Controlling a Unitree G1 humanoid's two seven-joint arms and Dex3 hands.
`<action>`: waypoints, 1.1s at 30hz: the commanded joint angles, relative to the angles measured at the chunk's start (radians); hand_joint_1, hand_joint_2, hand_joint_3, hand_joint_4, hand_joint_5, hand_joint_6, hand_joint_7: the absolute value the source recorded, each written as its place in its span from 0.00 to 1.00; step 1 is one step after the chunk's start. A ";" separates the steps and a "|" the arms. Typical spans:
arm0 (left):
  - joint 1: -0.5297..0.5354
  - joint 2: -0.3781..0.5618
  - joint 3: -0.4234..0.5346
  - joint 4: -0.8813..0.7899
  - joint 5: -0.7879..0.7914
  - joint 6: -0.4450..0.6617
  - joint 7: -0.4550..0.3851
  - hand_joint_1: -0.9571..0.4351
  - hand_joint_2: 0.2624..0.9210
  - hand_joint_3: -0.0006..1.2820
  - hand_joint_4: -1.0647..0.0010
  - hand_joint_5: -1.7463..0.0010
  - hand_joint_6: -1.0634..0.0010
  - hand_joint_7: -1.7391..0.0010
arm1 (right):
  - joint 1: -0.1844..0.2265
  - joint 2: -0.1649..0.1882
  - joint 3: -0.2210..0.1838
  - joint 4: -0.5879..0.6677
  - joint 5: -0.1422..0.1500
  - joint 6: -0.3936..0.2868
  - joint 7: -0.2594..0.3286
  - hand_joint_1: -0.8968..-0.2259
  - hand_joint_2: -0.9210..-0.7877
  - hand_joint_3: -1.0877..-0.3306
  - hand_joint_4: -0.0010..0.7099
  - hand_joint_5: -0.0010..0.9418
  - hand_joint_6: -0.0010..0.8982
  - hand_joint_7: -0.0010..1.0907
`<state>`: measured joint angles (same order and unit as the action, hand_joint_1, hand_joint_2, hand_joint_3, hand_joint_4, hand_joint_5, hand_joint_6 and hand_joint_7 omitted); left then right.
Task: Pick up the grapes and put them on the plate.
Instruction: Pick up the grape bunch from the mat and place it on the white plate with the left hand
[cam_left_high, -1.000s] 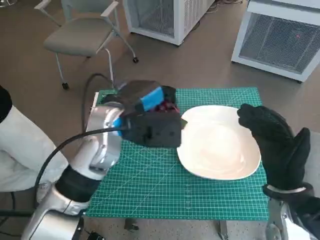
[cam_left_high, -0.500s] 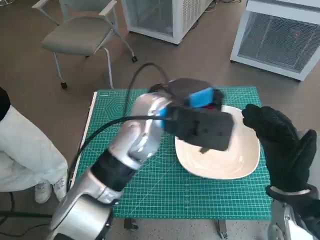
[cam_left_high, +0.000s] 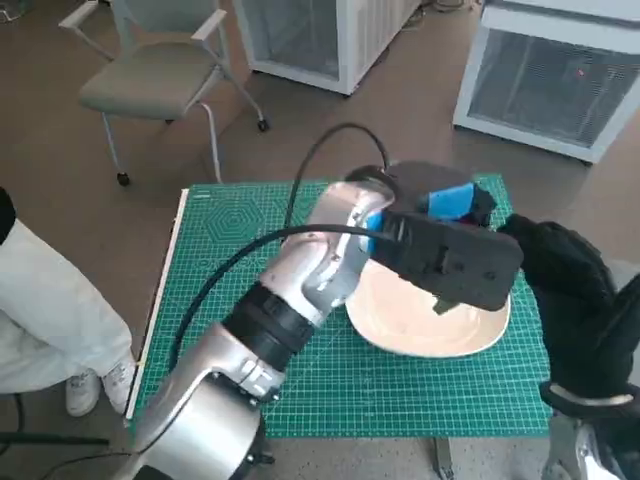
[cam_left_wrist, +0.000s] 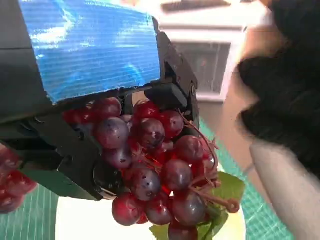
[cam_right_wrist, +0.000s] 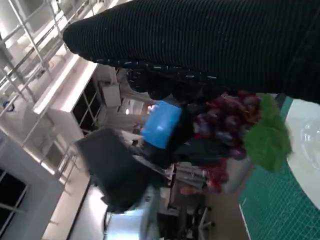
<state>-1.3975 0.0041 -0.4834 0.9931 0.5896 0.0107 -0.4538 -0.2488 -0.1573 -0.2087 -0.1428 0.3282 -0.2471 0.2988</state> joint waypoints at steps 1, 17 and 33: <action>-0.026 -0.026 -0.002 0.047 -0.002 -0.002 0.043 0.69 0.97 0.06 0.30 0.38 0.38 0.33 | 0.023 -0.003 -0.004 0.005 -0.013 -0.004 -0.013 0.69 0.00 0.61 0.61 0.69 0.20 0.86; -0.026 -0.039 0.008 0.113 -0.024 -0.026 0.077 0.69 1.00 0.05 0.36 0.38 0.38 0.29 | 0.024 0.003 -0.001 0.013 -0.025 -0.015 -0.024 0.69 0.00 0.61 0.62 0.67 0.22 0.86; -0.007 -0.039 0.035 0.164 -0.065 -0.064 0.041 0.50 0.75 0.01 0.99 0.99 0.79 0.96 | 0.018 0.001 0.007 0.017 -0.019 -0.006 -0.021 0.70 0.00 0.61 0.62 0.66 0.21 0.86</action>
<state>-1.3973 -0.0370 -0.4582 1.1496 0.5409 -0.0315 -0.4050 -0.2475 -0.1550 -0.2055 -0.1387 0.3102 -0.2659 0.2819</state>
